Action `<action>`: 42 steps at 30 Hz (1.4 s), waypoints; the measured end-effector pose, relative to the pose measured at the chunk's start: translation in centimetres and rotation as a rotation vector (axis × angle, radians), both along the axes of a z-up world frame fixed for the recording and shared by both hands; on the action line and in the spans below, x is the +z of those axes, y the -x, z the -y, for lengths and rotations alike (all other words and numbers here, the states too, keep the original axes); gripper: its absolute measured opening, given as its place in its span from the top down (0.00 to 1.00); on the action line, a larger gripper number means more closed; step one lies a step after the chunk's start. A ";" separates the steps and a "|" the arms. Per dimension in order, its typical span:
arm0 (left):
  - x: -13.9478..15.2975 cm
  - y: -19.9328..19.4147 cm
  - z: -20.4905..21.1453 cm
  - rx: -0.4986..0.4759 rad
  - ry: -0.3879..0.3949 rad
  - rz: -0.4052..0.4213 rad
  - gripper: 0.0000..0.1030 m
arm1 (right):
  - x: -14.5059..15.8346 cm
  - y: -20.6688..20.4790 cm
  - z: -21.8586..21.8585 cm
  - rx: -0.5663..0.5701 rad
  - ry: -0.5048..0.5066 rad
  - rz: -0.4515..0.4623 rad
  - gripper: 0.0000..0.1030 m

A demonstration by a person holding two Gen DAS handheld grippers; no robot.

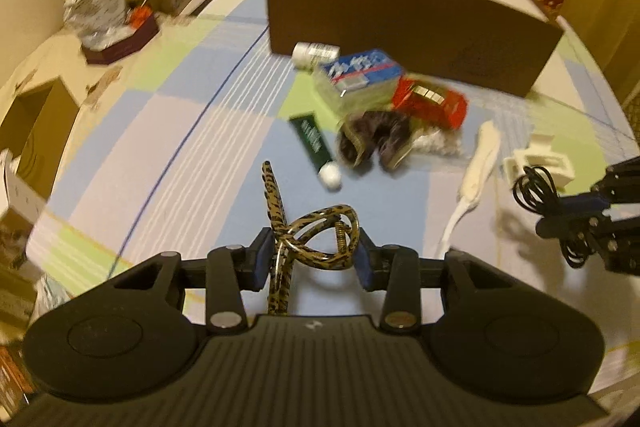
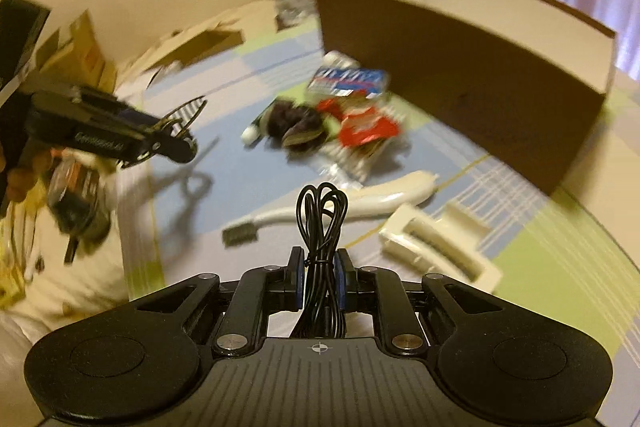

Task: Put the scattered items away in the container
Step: 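Carry the strap and cable with both grippers over the brown box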

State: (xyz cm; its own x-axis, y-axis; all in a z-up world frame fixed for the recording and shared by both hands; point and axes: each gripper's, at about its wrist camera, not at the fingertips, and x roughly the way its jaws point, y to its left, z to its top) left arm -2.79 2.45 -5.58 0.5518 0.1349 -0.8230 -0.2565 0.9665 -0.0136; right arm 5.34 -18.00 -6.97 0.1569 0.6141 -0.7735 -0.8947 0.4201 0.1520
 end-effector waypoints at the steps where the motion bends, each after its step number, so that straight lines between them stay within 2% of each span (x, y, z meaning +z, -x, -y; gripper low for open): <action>1: 0.6 -0.3 0.0 -0.013 -0.005 0.010 0.65 | 0.5 -0.3 0.1 -0.020 -0.011 -0.001 0.83; 13: 7.2 -6.8 -1.2 -0.232 -0.033 0.171 0.65 | 6.5 -4.9 -1.1 -0.265 -0.168 0.020 0.83; 20: 9.8 -13.5 -2.3 -0.365 -0.015 0.240 0.65 | 9.5 -9.6 -3.9 -0.393 -0.254 0.066 0.83; 25: 10.5 -18.6 -3.0 -0.438 0.018 0.263 0.65 | 10.4 -13.3 -6.3 -0.464 -0.261 0.087 0.83; 30: 9.3 -23.8 -3.8 -0.474 0.053 0.228 0.65 | 9.1 -17.2 -8.8 -0.536 -0.201 0.064 0.83; 37: 5.1 -30.5 -4.5 -0.466 0.107 0.064 0.65 | 4.8 -21.9 -10.9 -0.611 -0.054 -0.030 0.83; 42: 2.4 -33.1 -4.4 -0.458 0.141 -0.039 0.65 | 2.7 -23.6 -11.2 -0.649 0.032 -0.093 0.83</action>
